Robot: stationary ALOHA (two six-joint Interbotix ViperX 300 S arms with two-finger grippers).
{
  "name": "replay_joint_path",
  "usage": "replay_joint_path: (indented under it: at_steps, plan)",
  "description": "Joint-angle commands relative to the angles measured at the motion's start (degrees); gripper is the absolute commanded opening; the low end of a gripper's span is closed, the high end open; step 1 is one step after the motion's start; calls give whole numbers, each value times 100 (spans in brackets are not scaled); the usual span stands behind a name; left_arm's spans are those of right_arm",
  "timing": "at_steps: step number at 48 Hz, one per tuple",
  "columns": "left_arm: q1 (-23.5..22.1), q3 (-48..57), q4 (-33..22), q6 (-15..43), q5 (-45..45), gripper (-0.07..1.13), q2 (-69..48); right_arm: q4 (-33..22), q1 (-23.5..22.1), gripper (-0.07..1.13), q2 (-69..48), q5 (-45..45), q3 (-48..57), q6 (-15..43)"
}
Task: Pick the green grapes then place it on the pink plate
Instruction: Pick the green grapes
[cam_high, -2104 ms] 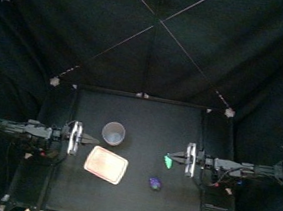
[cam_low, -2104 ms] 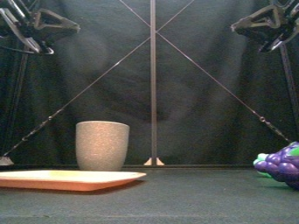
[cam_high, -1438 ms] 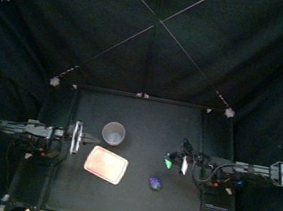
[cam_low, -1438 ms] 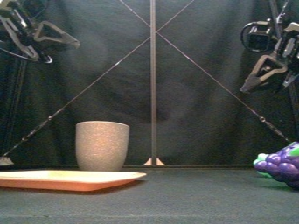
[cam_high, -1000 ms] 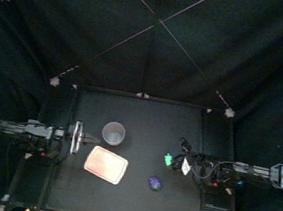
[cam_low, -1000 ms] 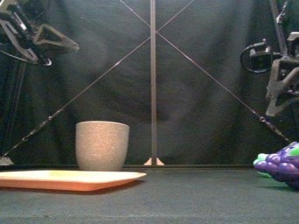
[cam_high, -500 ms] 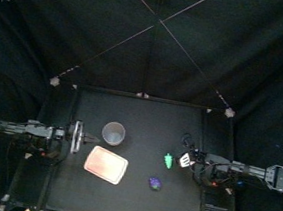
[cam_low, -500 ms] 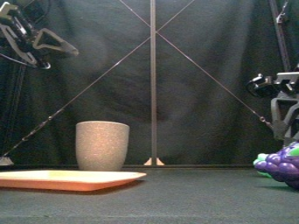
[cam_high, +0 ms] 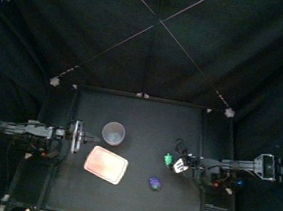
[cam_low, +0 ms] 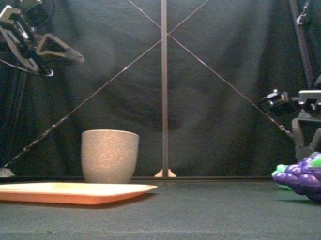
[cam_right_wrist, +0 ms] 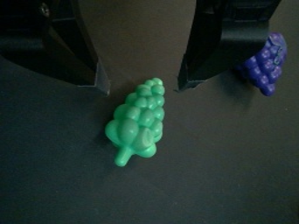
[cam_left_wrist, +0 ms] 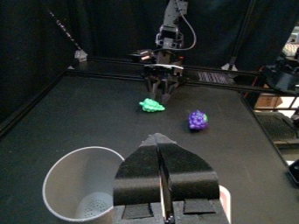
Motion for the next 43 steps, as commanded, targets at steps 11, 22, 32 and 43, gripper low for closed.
replay_joint_path:
  at_steps: [11, 22, 32, 43]
  plan:
    - [26, 9, -141, -9, -53, 11, 18, -272, -334, 96, 747, -571, -352, 9]
    - [18, 44, -246, 0, -53, 11, 26, -457, -378, 95, 888, -545, -545, 9]
    - [18, 18, -246, 9, -53, 11, 18, -439, -352, 94, 888, -448, -554, 18]
    - [18, 9, -246, 18, -62, 11, 18, -422, -308, 87, 888, -325, -563, 18]
